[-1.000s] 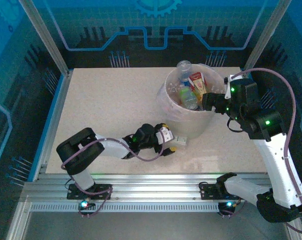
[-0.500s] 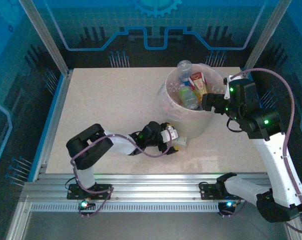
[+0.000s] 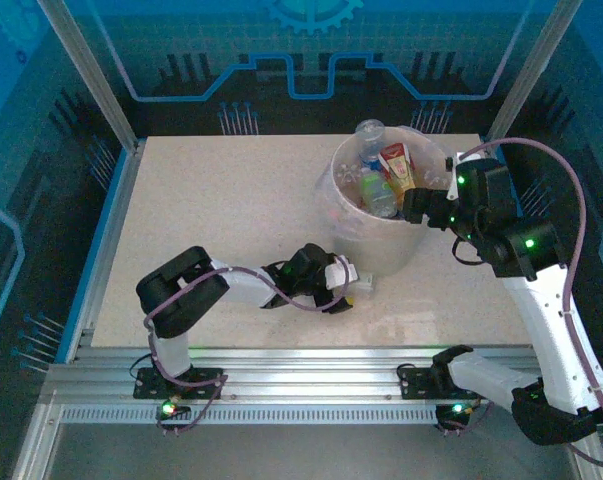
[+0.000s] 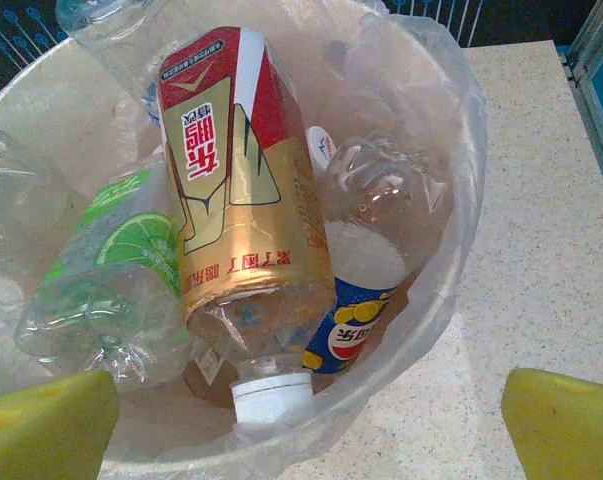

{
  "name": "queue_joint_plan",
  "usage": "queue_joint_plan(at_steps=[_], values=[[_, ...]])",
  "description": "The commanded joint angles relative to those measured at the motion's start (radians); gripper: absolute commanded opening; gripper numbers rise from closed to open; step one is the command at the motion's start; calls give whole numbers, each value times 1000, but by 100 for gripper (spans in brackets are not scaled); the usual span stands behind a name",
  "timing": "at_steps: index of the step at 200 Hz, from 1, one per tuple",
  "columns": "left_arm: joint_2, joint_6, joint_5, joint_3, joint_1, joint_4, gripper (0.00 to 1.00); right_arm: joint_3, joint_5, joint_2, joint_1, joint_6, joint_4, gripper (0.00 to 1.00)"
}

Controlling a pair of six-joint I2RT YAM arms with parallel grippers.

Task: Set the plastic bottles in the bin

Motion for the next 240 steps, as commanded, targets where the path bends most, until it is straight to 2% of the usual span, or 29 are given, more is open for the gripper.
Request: queue_joint_plan(at_steps=[1,27,122,188,225,240], values=[[7,1,26,8,-21,-32,87,-9,1,-11,-12,14,13,100],[10,-13,21,8,-32,-19,81,-12,-4,-13,-14,15,14,100],[95,-34,-44,100,-49,11,81,-15,-14,-13,-21,14,17,100],[58,-42,-54,62,-61,22,46,-15,-20,-17,-29,14,17,100],[-40,-48,-70,-1,-85,12,35,-13,-24,-19,-34,15,17,100],[-111,-50,-83,-26,-107,-12,34,-7,-24,-23,-36,14,13,100]])
